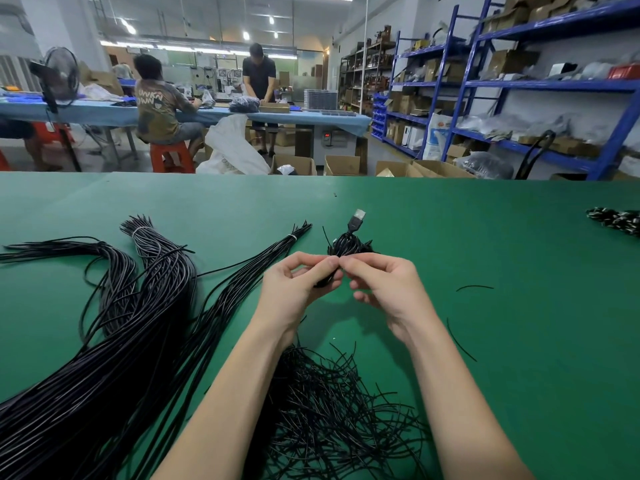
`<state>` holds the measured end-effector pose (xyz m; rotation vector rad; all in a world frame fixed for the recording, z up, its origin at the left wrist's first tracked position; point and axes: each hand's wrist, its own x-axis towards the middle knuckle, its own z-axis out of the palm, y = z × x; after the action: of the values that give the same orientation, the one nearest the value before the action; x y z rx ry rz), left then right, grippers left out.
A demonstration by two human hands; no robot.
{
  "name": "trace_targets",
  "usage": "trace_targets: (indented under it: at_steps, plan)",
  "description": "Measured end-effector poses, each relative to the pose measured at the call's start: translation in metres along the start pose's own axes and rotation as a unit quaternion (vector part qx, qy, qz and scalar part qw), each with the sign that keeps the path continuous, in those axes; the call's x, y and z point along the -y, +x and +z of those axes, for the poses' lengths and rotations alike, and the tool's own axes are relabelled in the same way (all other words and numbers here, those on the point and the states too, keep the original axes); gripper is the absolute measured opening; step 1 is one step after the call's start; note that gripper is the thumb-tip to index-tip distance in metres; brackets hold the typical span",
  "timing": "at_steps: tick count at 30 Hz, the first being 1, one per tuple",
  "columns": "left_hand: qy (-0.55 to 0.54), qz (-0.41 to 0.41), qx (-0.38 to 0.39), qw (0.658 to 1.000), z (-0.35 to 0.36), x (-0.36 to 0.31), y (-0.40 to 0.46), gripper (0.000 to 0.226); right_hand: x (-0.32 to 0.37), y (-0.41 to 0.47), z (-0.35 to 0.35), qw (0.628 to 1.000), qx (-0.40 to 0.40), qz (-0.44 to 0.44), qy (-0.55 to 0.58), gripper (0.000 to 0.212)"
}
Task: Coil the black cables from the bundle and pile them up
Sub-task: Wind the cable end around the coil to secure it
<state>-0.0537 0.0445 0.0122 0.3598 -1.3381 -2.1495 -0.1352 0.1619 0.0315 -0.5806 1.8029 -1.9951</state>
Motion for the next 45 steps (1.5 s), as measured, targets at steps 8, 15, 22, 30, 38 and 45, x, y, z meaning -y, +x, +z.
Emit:
trace_targets:
  at_steps: [8,15,22,30,38,45]
  plan:
    - [0.032,-0.004,0.003,0.999,-0.003,-0.001,0.002,0.01,-0.004,0.002,0.003,0.996,-0.029,-0.026,-0.079,0.004]
    - [0.092,0.017,-0.006,0.996,0.0,-0.002,0.001,0.012,-0.006,0.003,0.0,0.99,-0.041,-0.046,-0.13,0.006]
    - [0.035,-0.025,0.032,0.999,-0.004,-0.006,0.001,0.018,-0.006,0.004,-0.002,0.999,0.019,-0.021,-0.044,0.008]
    - [-0.033,-0.117,0.074,0.99,-0.006,-0.005,0.001,0.011,-0.009,0.005,-0.015,0.993,0.11,-0.013,-0.043,0.01]
    - [-0.079,-0.147,0.081,0.983,-0.006,-0.005,0.0,0.01,-0.01,0.004,-0.018,0.99,0.115,-0.059,-0.064,0.007]
    - [-0.073,-0.106,0.055,0.99,-0.003,-0.005,0.0,0.01,-0.014,0.004,-0.007,0.991,0.072,-0.097,-0.05,0.007]
